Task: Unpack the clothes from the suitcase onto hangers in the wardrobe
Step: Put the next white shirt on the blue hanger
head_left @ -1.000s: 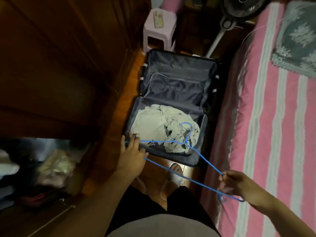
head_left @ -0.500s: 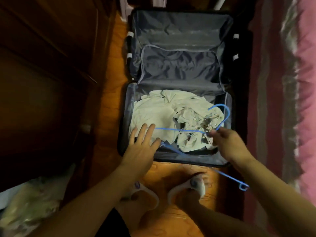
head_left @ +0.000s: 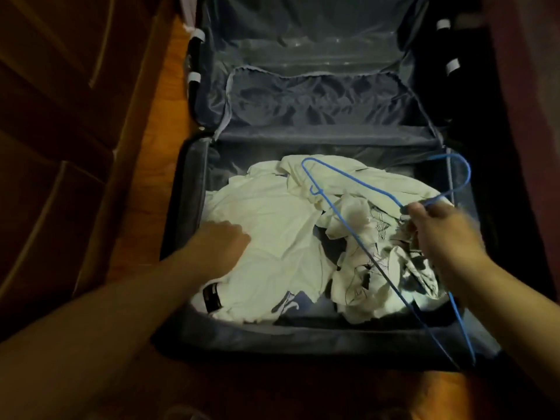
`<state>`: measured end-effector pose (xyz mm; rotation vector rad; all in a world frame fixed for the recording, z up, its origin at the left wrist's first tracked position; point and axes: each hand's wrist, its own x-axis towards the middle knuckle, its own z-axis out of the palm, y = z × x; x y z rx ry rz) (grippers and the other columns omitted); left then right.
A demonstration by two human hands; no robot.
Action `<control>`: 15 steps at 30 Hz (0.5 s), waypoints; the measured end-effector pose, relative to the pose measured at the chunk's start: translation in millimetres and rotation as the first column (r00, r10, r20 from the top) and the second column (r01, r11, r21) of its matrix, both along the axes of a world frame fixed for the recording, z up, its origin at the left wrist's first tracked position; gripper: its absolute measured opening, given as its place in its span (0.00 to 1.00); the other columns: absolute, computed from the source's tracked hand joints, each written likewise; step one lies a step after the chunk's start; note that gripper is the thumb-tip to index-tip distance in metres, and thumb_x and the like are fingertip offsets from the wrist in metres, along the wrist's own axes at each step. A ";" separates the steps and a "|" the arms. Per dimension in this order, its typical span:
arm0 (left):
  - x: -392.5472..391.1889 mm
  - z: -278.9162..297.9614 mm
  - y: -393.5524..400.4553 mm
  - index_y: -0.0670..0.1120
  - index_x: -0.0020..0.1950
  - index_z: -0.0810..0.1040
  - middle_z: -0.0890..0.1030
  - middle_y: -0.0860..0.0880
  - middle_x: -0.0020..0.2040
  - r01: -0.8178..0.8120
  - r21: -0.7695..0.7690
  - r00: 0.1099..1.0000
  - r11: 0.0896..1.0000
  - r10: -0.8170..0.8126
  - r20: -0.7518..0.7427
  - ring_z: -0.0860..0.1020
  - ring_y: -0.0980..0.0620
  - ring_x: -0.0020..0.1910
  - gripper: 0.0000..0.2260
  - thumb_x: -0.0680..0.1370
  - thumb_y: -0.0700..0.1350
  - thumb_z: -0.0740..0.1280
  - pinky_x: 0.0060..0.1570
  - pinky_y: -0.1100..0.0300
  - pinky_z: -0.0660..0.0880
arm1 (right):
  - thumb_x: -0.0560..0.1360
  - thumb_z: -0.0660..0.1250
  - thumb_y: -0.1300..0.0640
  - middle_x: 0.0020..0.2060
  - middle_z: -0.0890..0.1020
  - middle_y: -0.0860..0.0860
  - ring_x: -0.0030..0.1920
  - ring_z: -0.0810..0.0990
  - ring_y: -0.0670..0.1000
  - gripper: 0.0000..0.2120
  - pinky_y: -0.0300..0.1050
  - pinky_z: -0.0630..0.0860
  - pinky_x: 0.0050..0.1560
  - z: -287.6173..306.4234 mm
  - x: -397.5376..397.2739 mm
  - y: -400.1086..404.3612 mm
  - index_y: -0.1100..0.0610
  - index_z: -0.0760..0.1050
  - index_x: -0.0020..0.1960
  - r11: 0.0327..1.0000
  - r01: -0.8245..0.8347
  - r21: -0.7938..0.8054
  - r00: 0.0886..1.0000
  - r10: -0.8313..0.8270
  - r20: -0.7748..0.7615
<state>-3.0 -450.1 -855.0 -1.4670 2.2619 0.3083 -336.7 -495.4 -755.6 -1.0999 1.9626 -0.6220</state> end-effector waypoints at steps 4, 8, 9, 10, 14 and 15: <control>0.6 54.5 -51.9 0.37 0.68 0.72 0.77 0.37 0.64 -0.715 0.274 0.581 0.643 0.765 -0.280 0.79 0.49 0.51 0.14 0.85 0.38 0.55 0.51 0.62 0.78 | 0.80 0.61 0.55 0.36 0.75 0.52 0.30 0.69 0.50 0.09 0.44 0.66 0.32 10.5 10.6 -19.8 0.57 0.79 0.52 0.999 0.032 -0.008 0.985 -0.030 0.170; -6.3 181.3 -48.0 0.44 0.51 0.71 0.70 0.49 0.31 -0.505 0.818 -0.323 0.274 0.819 -0.474 0.63 0.55 0.23 0.09 0.85 0.38 0.53 0.26 0.61 0.70 | 0.82 0.61 0.56 0.36 0.71 0.52 0.31 0.66 0.49 0.07 0.44 0.66 0.33 39.3 17.7 -14.5 0.58 0.76 0.54 0.998 0.051 0.038 0.945 -0.061 0.322; -15.9 212.8 -47.1 0.44 0.50 0.71 0.67 0.51 0.30 -0.493 0.785 -0.280 0.375 0.786 -0.551 0.61 0.55 0.23 0.09 0.85 0.39 0.54 0.27 0.60 0.69 | 0.82 0.61 0.58 0.35 0.70 0.52 0.31 0.65 0.49 0.06 0.44 0.65 0.33 42.7 20.1 -14.0 0.58 0.76 0.54 0.999 0.020 0.027 0.935 -0.028 0.354; -26.0 244.0 -48.2 0.43 0.49 0.71 0.66 0.51 0.29 -0.477 0.719 -0.189 0.505 0.740 -0.646 0.61 0.55 0.23 0.08 0.85 0.39 0.55 0.28 0.59 0.68 | 0.82 0.61 0.60 0.34 0.68 0.51 0.30 0.64 0.49 0.06 0.43 0.63 0.32 46.8 23.4 -14.8 0.59 0.75 0.55 1.000 -0.015 0.006 0.925 0.012 0.380; -48.1 313.1 -68.8 0.46 0.45 0.73 0.69 0.51 0.30 -0.450 0.437 -0.004 0.779 0.487 -0.873 0.66 0.54 0.27 0.10 0.84 0.40 0.57 0.33 0.59 0.70 | 0.79 0.65 0.66 0.32 0.69 0.50 0.30 0.64 0.49 0.05 0.44 0.64 0.33 57.2 22.8 -27.7 0.58 0.76 0.53 0.989 -0.129 -0.069 0.911 0.146 0.387; -53.5 325.1 -76.1 0.46 0.46 0.74 0.71 0.51 0.31 -0.489 0.357 0.031 0.796 0.425 -0.905 0.69 0.54 0.29 0.10 0.84 0.40 0.57 0.35 0.58 0.70 | 0.78 0.66 0.66 0.33 0.71 0.50 0.31 0.66 0.49 0.06 0.44 0.65 0.34 63.2 19.9 -32.0 0.57 0.76 0.52 0.987 -0.136 -0.083 0.914 0.157 0.374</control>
